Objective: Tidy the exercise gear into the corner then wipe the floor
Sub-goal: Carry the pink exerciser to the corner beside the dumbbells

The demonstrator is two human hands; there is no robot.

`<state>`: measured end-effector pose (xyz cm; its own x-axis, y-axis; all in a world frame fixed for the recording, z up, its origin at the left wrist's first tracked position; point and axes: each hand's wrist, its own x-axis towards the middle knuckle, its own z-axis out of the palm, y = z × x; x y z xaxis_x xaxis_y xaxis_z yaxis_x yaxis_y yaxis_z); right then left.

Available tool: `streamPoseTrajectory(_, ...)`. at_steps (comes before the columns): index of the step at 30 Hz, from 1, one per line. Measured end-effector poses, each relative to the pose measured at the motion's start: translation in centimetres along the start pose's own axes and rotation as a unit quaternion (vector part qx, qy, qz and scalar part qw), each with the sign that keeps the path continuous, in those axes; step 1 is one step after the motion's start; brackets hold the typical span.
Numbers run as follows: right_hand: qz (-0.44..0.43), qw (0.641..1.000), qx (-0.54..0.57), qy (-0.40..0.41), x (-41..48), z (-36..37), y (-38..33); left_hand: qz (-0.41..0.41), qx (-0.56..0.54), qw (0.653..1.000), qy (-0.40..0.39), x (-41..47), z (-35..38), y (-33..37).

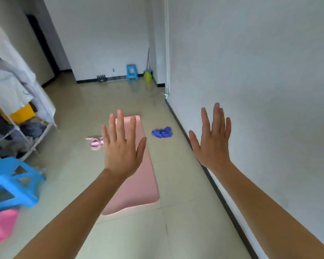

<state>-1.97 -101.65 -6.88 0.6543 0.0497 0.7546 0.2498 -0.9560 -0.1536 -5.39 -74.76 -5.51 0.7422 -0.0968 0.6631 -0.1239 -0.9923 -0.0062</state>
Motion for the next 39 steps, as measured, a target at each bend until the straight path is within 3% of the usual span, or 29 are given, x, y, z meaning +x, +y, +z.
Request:
streamPoseTrajectory(9,-0.147,0.986,0.075,-0.036,4.1,13.6,-29.2,-0.109,0.078,0.991,-0.005,-5.7,-3.8,-29.2)
streamPoseTrajectory(14,-0.189,0.974,0.096,-0.077,5.0,19.8,-39.8,-0.126,0.109,0.985,-0.051,-5.9,-2.6,-41.2)
streamPoseTrajectory(24,-0.14,0.977,0.103,-0.126,12.8,39.4,-46.2,-0.14,0.105,0.978,-0.117,2.0,11.6,-56.4)
streamPoseTrajectory(30,-0.115,0.972,0.12,-0.165,24.3,53.2,-50.3,-0.134,0.125,0.974,-0.129,14.3,20.6,-66.3)
streamPoseTrajectory(39,-0.139,0.968,0.113,-0.175,41.4,70.0,-59.6,-0.13,0.132,0.979,-0.086,28.6,30.3,-81.9)
